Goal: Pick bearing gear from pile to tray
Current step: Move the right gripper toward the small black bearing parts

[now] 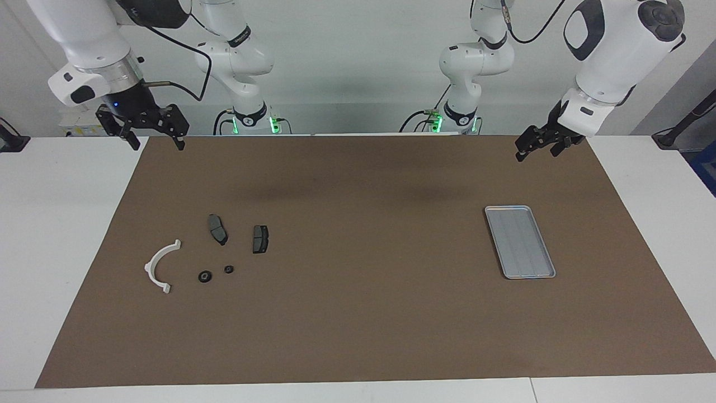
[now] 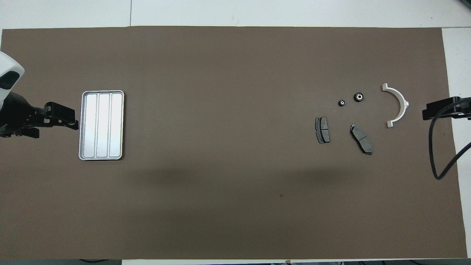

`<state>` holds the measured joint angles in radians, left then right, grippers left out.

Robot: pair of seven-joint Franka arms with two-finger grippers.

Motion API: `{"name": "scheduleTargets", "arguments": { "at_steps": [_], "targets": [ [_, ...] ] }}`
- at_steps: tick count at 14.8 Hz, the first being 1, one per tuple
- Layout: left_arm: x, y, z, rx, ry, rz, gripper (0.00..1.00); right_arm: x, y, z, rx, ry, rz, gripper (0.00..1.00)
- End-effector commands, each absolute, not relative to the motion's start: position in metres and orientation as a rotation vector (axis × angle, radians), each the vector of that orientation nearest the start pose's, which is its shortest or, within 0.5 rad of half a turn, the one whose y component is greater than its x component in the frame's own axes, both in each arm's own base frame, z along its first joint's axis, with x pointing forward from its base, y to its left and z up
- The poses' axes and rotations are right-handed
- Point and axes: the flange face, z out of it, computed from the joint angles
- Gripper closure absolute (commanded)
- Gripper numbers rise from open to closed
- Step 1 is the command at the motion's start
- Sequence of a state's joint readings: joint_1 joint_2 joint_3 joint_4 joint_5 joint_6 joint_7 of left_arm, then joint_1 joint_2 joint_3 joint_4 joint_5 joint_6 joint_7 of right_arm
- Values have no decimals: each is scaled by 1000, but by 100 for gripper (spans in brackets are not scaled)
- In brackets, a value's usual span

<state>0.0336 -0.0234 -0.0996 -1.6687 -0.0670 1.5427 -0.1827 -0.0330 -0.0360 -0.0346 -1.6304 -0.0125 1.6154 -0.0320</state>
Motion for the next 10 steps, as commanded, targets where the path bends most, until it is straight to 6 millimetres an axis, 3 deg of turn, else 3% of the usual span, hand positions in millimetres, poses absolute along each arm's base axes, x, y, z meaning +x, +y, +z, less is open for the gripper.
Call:
{"name": "scheduleTargets", "arguments": {
  "at_steps": [1,10],
  "targets": [
    [532,-43,593,-3169,-183,157,0,574,-53,585,-3164,52,-63,0],
    [532,-43,592,-3169,-183,160,0,639,-65,472,-3173,28,-57,0]
  ]
}}
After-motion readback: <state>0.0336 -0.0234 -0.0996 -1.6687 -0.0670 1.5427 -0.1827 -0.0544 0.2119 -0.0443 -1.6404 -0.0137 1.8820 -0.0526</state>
